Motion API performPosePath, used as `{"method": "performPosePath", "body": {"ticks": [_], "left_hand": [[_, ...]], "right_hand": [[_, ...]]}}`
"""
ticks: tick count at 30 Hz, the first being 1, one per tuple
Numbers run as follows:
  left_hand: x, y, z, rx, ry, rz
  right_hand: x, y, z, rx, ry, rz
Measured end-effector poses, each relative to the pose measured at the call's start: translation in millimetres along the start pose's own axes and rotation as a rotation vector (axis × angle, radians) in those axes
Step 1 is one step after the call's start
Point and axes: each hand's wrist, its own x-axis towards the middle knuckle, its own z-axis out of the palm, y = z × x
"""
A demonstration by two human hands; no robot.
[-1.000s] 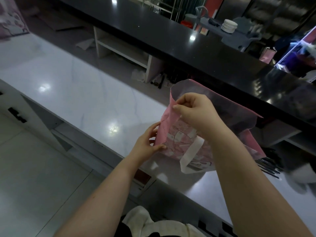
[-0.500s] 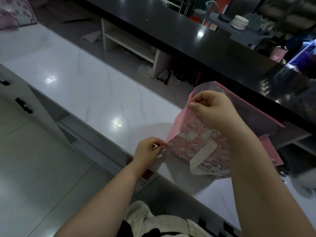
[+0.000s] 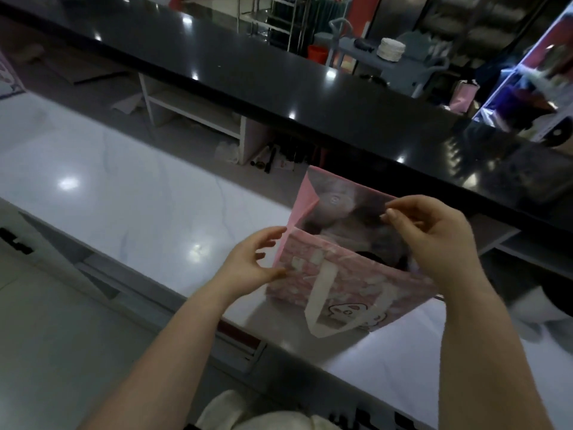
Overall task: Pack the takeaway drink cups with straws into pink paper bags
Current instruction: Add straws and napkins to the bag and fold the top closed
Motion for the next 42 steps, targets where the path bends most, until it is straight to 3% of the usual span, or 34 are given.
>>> {"method": "performPosePath", "body": {"ticks": [3,6,7,11,12,21,27,35,42], "left_hand": [[14,26,8,-0.065,0.001,0.070],[24,41,16,-0.145,-0.030,0.112],[27,43,17,-0.161,-0.034,0.117],[34,43,21,-0.186,-0.015,0.083],[35,42,21,-0.170,-0.018,0.070],[36,37,20,-0.223,0.050,0.006],[48,47,16,-0.218,0.123,0.216],[91,61,9,-0.187,-0.036,0.067],[91,49,24,-0.310,0.150,0.132]], "right_hand": [[-18,33,-31,0.069,0.254,-0.038],[-38,64,-46,0.348,0.418,0.003],[-44,76,-48,0.431,0.379,0.089],[-66,103,-40,0.510,-0.150,0.418],[-69,105,-32,0.560,-0.210,0.460],[-62,102,28,0.651,0.211,0.414],[-39,115,15,0.601,0.199,0.262],[-3,139,-3,0.705,-0.018,0.332],[2,138,14,0.711,0.260,0.290]]}}
